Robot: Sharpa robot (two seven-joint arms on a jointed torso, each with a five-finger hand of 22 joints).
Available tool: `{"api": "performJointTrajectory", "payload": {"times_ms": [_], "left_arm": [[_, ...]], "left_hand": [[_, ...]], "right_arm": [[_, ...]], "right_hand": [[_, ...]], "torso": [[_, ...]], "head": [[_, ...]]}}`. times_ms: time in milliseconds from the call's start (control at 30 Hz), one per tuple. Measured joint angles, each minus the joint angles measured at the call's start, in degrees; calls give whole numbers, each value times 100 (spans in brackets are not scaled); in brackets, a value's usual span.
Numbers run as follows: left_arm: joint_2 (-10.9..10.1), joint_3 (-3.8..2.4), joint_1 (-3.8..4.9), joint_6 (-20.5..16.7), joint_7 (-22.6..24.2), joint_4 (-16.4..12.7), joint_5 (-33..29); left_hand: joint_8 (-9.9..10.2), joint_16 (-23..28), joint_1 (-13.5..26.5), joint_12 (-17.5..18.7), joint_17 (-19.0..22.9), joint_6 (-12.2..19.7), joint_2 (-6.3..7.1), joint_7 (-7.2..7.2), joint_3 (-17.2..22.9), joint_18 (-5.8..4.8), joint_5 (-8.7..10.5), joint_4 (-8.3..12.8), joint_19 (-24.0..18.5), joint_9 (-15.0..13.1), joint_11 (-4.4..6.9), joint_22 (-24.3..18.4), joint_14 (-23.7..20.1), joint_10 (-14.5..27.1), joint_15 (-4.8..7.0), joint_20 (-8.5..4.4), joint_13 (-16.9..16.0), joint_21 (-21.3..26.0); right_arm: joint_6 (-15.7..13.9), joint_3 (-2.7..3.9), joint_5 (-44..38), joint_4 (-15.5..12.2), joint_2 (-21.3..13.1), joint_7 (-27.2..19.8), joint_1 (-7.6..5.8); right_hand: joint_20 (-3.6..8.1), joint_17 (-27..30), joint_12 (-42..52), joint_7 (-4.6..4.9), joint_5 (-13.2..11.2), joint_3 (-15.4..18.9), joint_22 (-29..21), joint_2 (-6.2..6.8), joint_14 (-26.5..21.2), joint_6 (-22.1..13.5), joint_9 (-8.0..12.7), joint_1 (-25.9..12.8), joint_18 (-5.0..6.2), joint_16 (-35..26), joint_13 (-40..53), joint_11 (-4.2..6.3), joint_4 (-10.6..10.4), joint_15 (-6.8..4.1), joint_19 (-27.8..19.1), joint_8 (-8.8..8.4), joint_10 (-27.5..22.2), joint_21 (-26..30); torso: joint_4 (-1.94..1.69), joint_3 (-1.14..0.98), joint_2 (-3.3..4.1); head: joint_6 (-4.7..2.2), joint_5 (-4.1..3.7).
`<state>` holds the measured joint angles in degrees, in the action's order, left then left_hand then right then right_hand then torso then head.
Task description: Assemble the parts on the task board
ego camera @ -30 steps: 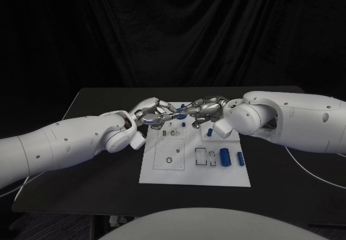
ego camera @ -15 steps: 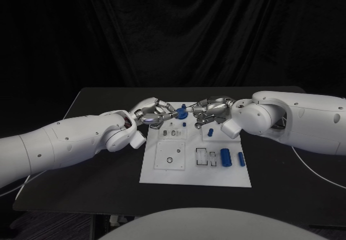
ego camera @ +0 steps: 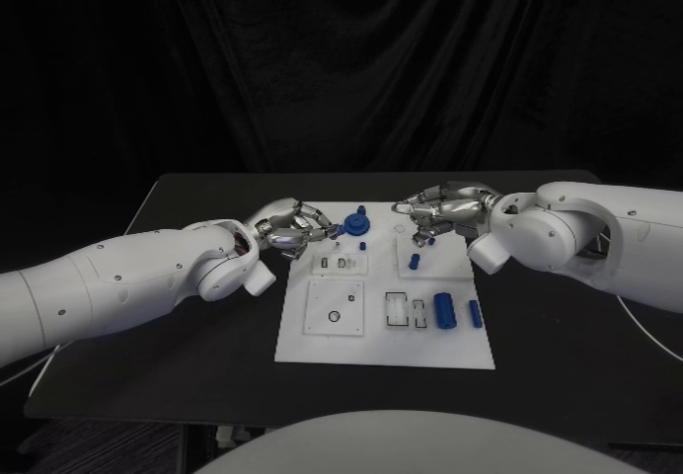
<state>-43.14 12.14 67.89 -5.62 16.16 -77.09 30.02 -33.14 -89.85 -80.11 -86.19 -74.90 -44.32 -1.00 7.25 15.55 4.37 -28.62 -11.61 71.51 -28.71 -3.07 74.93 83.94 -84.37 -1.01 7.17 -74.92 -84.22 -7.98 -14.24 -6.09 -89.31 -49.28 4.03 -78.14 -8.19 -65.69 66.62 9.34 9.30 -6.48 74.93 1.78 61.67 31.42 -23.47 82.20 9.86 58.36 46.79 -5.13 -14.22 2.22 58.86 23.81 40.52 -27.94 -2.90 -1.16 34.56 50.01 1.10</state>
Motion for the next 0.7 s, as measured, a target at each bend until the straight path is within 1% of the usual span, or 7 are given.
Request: {"api": "performJointTrajectory", "payload": {"times_ms": [200,300,400,467,533,600,700], "left_arm": [[-29,2,158,8,-437,-27,365],[-34,1,294,59,-668,-26,538],[-37,-3,436,133,-875,-14,672],[-40,-5,505,178,-986,-8,748],[-42,-6,558,231,-1082,-1,838],[-42,-6,580,269,-1140,1,898],[-42,-6,604,348,-1245,2,991]], "left_hand": [[-1,0,0,100,0,0,0,0,0,0,0,0,0,-2,-1,0,0,0,0,0,0,0],[-1,0,23,100,0,0,23,0,0,0,0,0,41,-5,12,0,11,14,11,-1,0,0],[0,0,38,133,0,12,38,-12,78,0,0,31,41,-90,17,-1,21,19,21,-1,0,0],[0,0,38,149,0,22,38,-22,78,0,0,31,41,-92,17,-1,21,19,21,-1,0,0],[13,0,38,154,0,22,38,-22,81,0,2,28,41,-165,15,-1,21,21,21,-1,0,0],[43,0,39,174,0,22,39,-22,95,0,32,14,60,-167,5,-1,21,37,21,-13,0,-2],[77,0,68,174,0,23,67,-21,262,0,58,120,154,-204,5,-1,21,38,20,-11,0,-29]], "right_arm": [[-185,0,-325,-37,-144,-118,-47],[-268,0,-446,-55,-188,-144,-94],[-335,1,-535,-69,-203,-150,-128],[-359,1,-576,-75,-202,-150,-141],[-376,2,-616,-79,-194,-147,-151],[-380,2,-638,-84,-188,-142,-154],[-379,2,-672,-103,-181,-127,-156]], "right_hand": [[0,21,25,2,0,0,0,-38,0,2,29,39,-1,27,-32,0,0,0,0,66,0,-28],[0,30,24,21,0,0,-1,-52,0,21,38,52,0,48,-45,0,0,0,0,93,0,-28],[0,30,24,21,22,0,-1,-52,0,21,45,52,-1,48,-55,0,0,0,0,93,0,-28],[0,50,44,21,44,0,-1,-69,0,21,61,105,0,72,-71,0,0,0,0,139,0,-28],[0,62,44,21,44,0,-1,-64,0,21,71,113,0,76,-85,0,0,0,0,149,0,-50],[0,67,44,21,44,0,-1,-50,0,21,76,127,-1,76,-91,0,0,0,0,167,0,-50],[0,78,44,21,70,16,-1,-51,0,21,85,127,0,76,-99,0,-16,0,0,171,0,-50]], "torso": [[8,-9,-11],[12,-18,-18],[15,-28,-20],[15,-34,-20],[17,-39,-18],[19,-43,-14],[21,-51,-1]], "head": [[0,-48],[0,-90],[0,-112],[0,-116],[0,-120],[0,-124],[0,-127]]}}
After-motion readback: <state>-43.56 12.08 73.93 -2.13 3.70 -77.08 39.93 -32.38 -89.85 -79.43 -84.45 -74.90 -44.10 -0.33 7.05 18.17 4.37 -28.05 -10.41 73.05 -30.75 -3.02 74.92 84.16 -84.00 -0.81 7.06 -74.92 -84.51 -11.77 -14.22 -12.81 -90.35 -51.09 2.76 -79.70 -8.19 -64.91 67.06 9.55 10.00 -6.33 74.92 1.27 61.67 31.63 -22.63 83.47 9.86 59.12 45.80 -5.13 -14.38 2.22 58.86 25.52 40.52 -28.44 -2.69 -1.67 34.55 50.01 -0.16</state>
